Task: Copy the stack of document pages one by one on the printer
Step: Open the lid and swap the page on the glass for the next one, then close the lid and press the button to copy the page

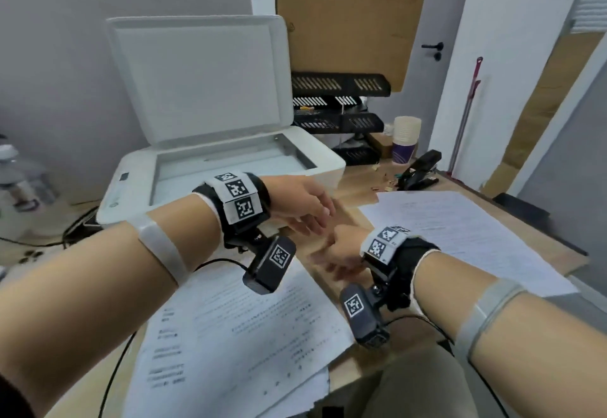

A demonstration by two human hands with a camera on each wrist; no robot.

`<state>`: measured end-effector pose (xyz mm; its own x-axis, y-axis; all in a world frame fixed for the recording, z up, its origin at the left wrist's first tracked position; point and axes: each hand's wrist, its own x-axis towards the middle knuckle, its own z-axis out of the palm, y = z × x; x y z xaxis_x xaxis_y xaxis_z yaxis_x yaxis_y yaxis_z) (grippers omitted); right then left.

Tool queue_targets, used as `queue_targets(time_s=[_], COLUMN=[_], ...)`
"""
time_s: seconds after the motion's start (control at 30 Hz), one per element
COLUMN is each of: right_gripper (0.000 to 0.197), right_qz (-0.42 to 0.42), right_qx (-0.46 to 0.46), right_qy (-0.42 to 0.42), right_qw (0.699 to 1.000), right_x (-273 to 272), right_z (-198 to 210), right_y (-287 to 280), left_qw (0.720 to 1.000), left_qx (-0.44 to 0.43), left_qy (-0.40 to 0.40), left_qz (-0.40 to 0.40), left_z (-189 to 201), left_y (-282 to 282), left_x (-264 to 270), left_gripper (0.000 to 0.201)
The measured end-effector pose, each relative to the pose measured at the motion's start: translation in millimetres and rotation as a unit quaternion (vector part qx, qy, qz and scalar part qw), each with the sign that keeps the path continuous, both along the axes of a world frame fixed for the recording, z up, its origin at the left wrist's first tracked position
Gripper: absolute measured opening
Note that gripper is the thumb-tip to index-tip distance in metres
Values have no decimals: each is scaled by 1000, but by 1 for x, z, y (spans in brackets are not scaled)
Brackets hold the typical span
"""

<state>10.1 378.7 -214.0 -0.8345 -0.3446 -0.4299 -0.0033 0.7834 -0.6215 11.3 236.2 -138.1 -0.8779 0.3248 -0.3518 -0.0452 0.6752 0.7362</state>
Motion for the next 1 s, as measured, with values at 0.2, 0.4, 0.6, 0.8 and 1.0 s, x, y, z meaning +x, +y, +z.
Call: queue_targets(time_s=[0.2,0.4,0.6,0.8,1.0], right_gripper=[28,17,4,7,18], right_qz=[95,225,252,212,118], right_qx=[101,114,77,59,37], right_qy=[108,264,362,400,482], right_qw=[984,931,894,890,867], right_x=[0,10,8,-18,-52], right_z=[-14,1,60,120,178], right_y=[-42,-43,-35,-29,-20], left_qw=[996,979,916,889,861], left_qx=[-44,-142,-302,-338,-243], left_qy=[43,144,264,295,399], left_qz=[60,22,-3,90,202], left_z=[-12,-16,15,59,109], left_y=[-72,-104,-106,-135,-166], left_x=[29,52,73,79,70], left_gripper=[23,49,40,26,34])
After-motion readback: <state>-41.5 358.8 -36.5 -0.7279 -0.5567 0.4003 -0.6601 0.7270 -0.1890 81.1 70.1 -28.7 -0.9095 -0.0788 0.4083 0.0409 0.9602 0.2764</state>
